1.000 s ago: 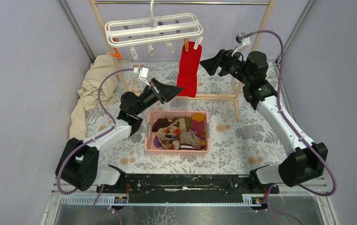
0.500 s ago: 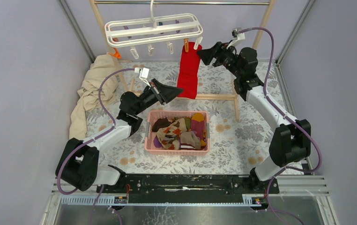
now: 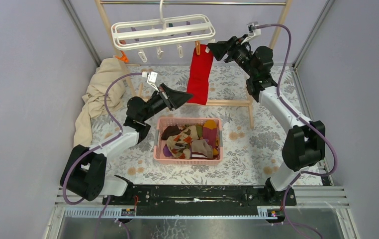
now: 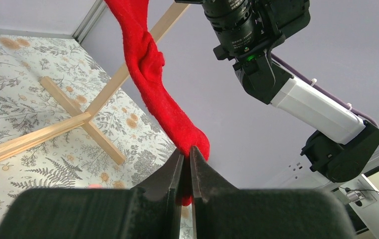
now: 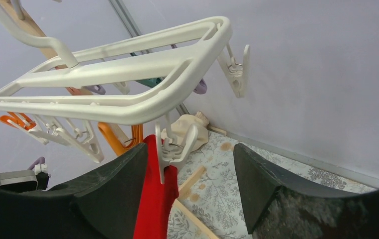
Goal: Remove the socks clipped to the hanger
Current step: Remove the sock from the hanger.
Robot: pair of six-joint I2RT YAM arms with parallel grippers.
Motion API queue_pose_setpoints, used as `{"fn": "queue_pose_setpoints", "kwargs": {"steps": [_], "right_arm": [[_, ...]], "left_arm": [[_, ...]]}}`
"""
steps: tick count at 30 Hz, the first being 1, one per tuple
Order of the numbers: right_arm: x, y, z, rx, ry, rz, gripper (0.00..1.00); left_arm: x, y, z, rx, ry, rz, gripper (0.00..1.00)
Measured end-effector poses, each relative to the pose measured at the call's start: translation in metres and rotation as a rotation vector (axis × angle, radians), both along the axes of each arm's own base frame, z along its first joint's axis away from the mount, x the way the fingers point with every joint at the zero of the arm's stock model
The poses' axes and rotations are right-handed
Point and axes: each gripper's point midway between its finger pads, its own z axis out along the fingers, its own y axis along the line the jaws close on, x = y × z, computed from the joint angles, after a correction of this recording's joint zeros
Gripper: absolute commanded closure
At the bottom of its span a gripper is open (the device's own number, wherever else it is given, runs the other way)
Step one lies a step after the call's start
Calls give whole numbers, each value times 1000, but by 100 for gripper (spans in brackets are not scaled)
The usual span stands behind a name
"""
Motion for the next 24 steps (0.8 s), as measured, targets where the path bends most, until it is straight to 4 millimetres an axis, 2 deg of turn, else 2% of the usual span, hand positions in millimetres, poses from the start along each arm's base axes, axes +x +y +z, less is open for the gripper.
{"fn": "queue_pose_setpoints", "kwargs": {"steps": [9,24], "right_arm": [[9,3,-7,14,20,6,35],[7,3,11,54,-18,35,48]], "left_arm": [[4,1,-7,3,18,0,87],[6,0,-14,7,32,-6,87]]}}
